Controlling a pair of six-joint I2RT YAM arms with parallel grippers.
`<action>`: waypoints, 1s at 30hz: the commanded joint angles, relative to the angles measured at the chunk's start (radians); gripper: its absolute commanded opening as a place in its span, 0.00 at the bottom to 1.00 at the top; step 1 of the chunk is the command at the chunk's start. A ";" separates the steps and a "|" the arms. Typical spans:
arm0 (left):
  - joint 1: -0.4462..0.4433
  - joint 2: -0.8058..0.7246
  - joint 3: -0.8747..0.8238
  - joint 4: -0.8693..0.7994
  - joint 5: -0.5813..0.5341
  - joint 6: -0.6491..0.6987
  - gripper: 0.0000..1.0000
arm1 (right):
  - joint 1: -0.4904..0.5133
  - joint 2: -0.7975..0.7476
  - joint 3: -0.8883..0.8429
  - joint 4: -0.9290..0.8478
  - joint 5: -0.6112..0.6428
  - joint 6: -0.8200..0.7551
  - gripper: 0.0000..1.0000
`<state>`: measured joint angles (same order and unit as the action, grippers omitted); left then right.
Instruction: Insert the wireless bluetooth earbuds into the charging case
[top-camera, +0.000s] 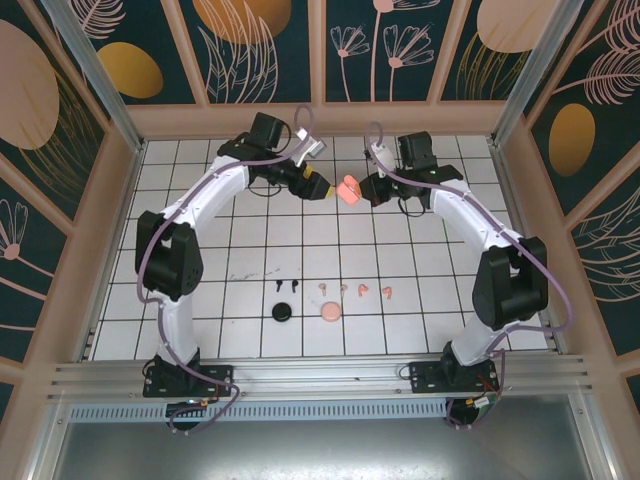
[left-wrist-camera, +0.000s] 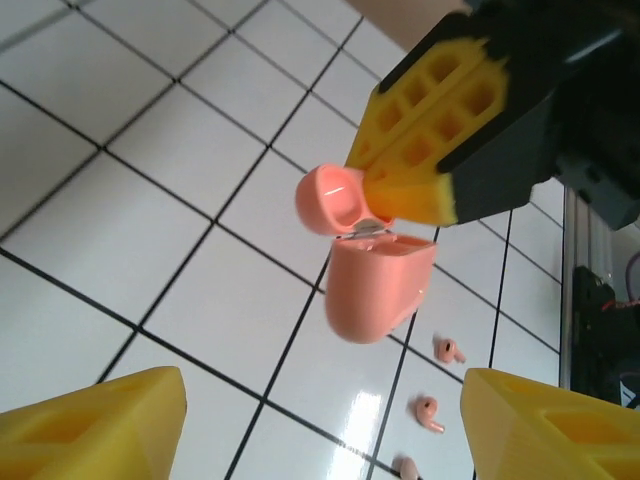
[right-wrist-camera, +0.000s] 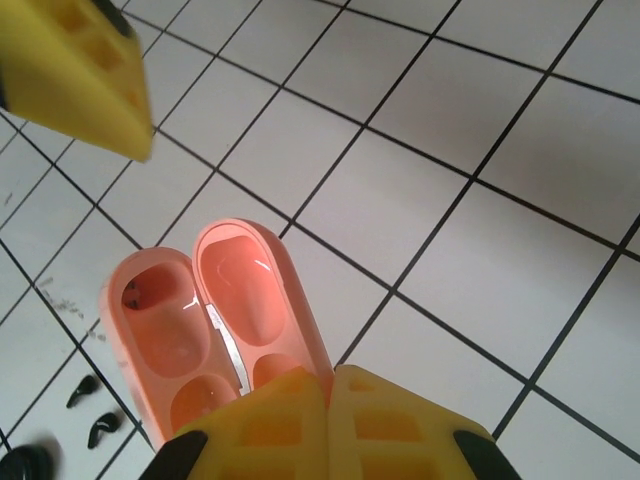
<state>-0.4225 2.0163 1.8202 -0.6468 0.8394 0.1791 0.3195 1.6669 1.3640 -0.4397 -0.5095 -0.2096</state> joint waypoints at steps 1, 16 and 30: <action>-0.001 0.020 0.060 -0.145 0.075 0.098 0.69 | 0.000 0.019 0.030 -0.053 -0.064 -0.065 0.00; -0.002 0.039 0.067 -0.177 0.157 0.129 0.67 | 0.072 0.047 0.085 -0.047 -0.126 -0.050 0.00; -0.002 0.036 0.068 -0.245 0.175 0.189 0.57 | 0.113 0.074 0.118 -0.056 -0.093 -0.045 0.00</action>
<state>-0.4206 2.0434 1.8629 -0.8310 0.9684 0.3195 0.4267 1.7237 1.4395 -0.4812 -0.6033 -0.2379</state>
